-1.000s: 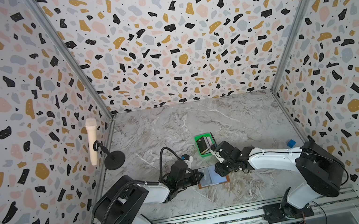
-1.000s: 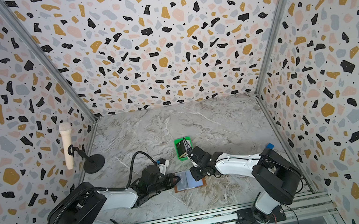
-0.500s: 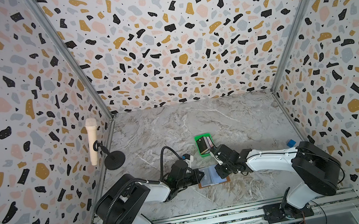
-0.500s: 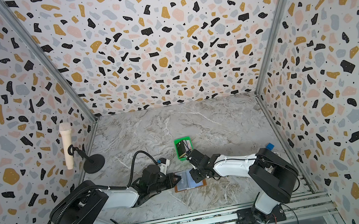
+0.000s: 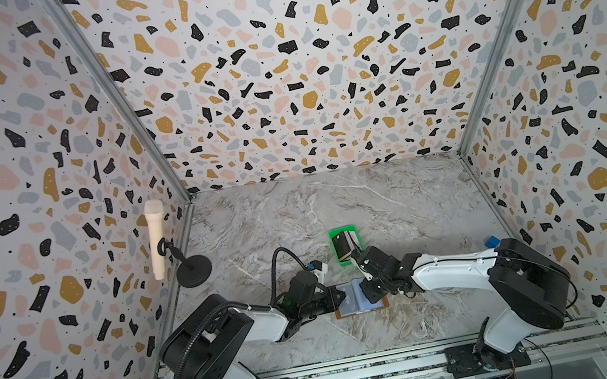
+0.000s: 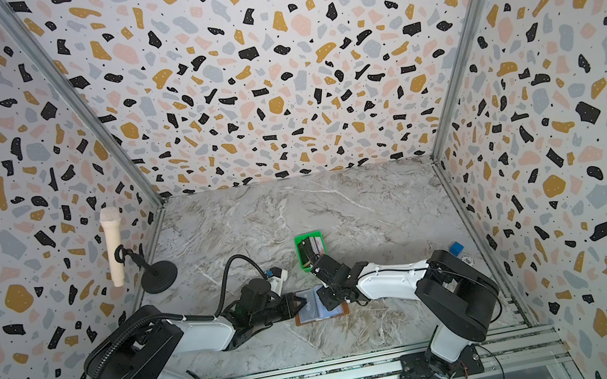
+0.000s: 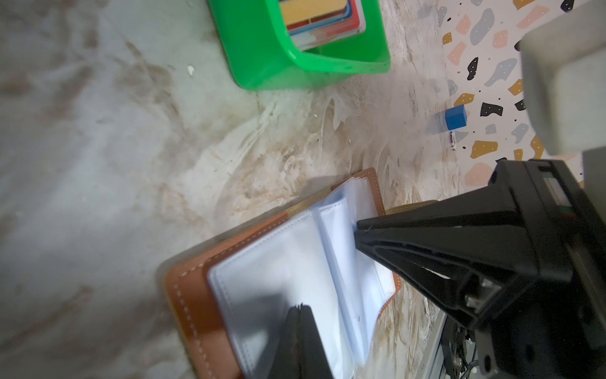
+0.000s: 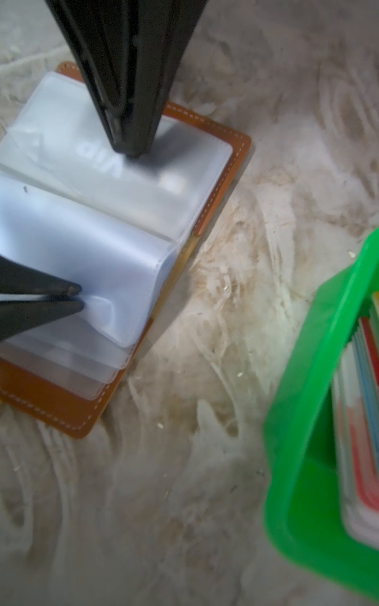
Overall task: Insert credit cards into a card holder
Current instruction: Flip over the card slot on the card holder.
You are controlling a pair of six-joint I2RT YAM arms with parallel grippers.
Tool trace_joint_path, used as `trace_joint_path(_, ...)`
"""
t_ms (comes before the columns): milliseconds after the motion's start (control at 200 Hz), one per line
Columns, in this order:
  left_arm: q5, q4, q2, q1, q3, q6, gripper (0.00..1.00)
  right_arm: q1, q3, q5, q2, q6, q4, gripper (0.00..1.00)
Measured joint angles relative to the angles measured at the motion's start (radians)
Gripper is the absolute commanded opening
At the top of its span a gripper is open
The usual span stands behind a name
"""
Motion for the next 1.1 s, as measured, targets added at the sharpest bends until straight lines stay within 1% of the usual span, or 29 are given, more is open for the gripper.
trace_joint_path(195, 0.003, 0.000, 0.000, 0.000, 0.000, 0.000, 0.00, 0.012, 0.000, -0.019, -0.010, 0.007, -0.002, 0.00)
trace_joint_path(430, 0.004, -0.001, 0.000, 0.000, 0.000, 0.000, 0.00, 0.016, 0.006, -0.036, -0.100, 0.014, -0.045, 0.00)
trace_joint_path(656, 0.004, -0.001, -0.008, 0.000, 0.000, -0.004, 0.00, 0.018, 0.018, -0.058, -0.104, 0.022, -0.051, 0.00)
trace_joint_path(766, 0.005, -0.011, -0.038, 0.000, 0.000, -0.005, 0.00, 0.019, 0.018, -0.088, -0.104, 0.025, -0.046, 0.16)
trace_joint_path(876, 0.003, -0.031, -0.110, 0.009, 0.000, -0.008, 0.00, 0.030, 0.034, -0.149, -0.089, 0.025, -0.026, 0.26)
trace_joint_path(981, 0.003, -0.055, -0.208, 0.038, -0.002, -0.010, 0.00, 0.058, 0.089, -0.216, -0.035, 0.025, 0.008, 0.32)
trace_joint_path(1046, 0.001, -0.082, -0.283, 0.071, -0.009, -0.010, 0.00, 0.077, 0.131, -0.259, 0.005, 0.021, 0.032, 0.34)
trace_joint_path(1101, -0.005, -0.116, -0.344, 0.094, -0.014, -0.005, 0.04, 0.087, 0.153, -0.290, 0.025, 0.017, 0.051, 0.35)
